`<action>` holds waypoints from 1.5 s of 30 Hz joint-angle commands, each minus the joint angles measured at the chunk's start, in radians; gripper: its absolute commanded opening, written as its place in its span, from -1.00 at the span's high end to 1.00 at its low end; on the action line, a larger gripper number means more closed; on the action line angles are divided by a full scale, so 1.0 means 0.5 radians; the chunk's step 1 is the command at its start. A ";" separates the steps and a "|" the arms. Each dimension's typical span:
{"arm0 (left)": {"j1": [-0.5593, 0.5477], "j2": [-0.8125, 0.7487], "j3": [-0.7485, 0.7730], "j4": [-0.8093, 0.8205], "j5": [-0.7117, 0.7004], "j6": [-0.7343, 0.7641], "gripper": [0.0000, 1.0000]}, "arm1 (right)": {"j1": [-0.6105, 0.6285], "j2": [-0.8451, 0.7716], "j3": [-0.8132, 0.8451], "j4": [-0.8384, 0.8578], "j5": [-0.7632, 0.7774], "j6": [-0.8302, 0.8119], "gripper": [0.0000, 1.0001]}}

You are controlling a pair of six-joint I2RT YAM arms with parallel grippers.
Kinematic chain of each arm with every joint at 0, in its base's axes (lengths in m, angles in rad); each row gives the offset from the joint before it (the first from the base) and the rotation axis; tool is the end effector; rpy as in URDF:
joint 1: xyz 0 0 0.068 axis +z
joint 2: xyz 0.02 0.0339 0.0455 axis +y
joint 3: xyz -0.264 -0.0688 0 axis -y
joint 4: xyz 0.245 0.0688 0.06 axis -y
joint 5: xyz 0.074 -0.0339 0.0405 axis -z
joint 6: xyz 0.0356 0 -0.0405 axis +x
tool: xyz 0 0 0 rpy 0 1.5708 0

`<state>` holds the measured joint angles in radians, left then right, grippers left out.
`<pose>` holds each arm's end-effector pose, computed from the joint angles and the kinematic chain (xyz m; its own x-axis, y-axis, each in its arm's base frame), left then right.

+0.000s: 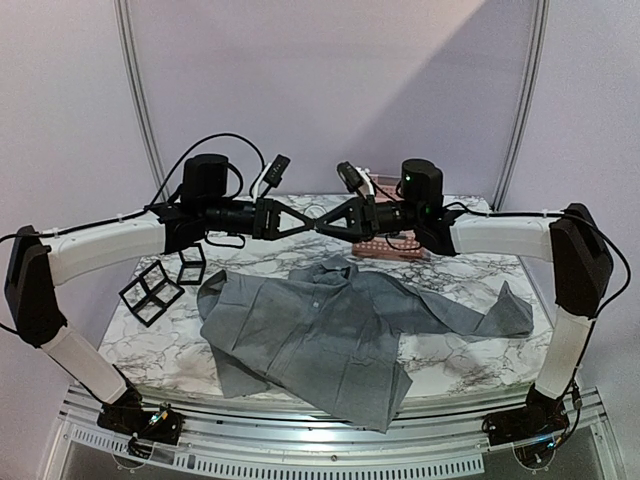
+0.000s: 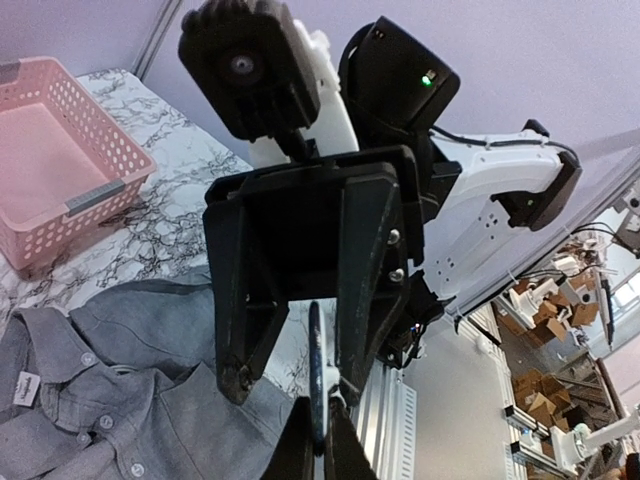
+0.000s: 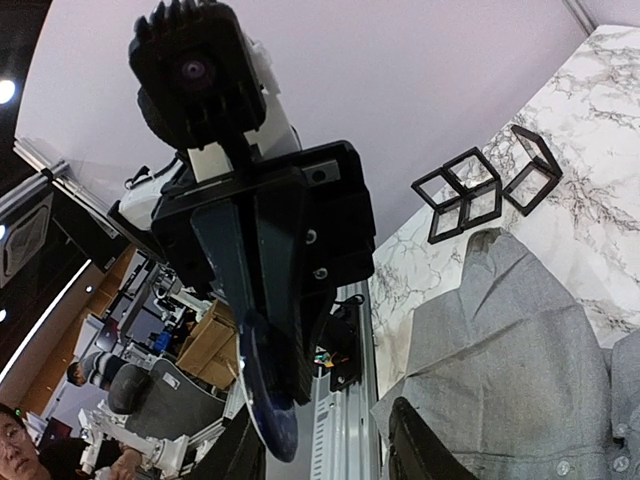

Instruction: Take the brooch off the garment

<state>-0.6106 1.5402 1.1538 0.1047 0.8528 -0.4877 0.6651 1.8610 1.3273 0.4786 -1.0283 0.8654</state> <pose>0.2755 -0.2255 0.3135 -0.6557 0.0826 -0.7505 0.7501 0.1844 -0.6351 0.3189 0.2889 0.2884 -0.7830 -0.1145 -0.6114 -0.6098 -0.0529 0.7908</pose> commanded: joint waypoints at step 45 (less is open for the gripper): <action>-0.018 0.128 0.172 -0.181 0.319 0.142 1.00 | 0.111 -0.359 -0.057 -0.584 0.238 -0.879 -0.01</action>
<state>-0.6151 1.5757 1.2125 0.0536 1.0191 -0.4370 0.7094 1.6695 1.2835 0.2195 -0.8963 0.4541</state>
